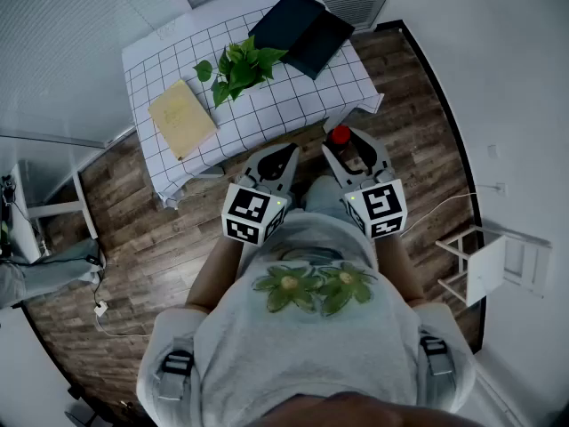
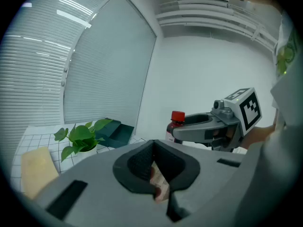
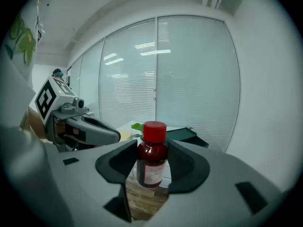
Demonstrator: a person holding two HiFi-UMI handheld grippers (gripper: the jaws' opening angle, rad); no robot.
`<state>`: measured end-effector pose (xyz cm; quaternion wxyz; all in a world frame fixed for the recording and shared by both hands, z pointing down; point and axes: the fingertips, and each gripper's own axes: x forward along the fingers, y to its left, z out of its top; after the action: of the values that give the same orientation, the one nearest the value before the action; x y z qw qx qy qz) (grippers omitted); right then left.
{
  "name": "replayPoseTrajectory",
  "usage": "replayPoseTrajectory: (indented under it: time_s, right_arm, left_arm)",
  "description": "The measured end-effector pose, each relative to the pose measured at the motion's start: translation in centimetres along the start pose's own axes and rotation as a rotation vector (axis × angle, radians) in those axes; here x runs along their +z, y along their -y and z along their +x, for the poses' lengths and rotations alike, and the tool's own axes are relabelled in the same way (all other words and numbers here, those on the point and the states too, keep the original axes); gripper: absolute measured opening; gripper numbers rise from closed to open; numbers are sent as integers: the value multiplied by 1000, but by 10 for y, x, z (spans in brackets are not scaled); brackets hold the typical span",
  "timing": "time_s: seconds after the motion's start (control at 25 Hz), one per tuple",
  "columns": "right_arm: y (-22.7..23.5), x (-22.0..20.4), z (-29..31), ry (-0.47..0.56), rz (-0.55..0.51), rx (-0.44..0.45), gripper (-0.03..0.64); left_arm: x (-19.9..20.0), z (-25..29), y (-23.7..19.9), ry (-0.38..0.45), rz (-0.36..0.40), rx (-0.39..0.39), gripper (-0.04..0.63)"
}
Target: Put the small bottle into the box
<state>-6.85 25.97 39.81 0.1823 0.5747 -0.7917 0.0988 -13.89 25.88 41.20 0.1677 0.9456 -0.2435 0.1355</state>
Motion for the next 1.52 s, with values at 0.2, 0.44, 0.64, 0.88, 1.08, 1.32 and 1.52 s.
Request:
replayPoseTrajectory:
  time_s: [0.2, 0.44, 0.64, 0.88, 1.08, 1.32, 1.52]
  right_arm:
    - [-2, -3, -1, -3, 9, 6, 201]
    - [12, -7, 5, -13, 34, 8, 201]
    - [32, -6, 22, -3, 56, 45, 201]
    - [67, -2, 51, -21, 49, 98, 199]
    - [101, 11, 76, -14, 50, 105, 199]
    - [129, 26, 101, 0, 55, 114, 199]
    - [151, 31, 115, 5, 67, 119, 199]
  left_arm:
    - [-5, 3, -4, -13, 11, 1, 8]
    - [-1, 19, -6, -31, 6, -2, 8]
    - [5, 41, -15, -52, 8, 14, 8]
    - [23, 80, -26, -68, 3, 40, 8]
    - [36, 108, -37, -75, 9, 56, 8]
    - [47, 135, -57, -88, 2, 76, 8]
    - [59, 156, -67, -85, -1, 91, 8]
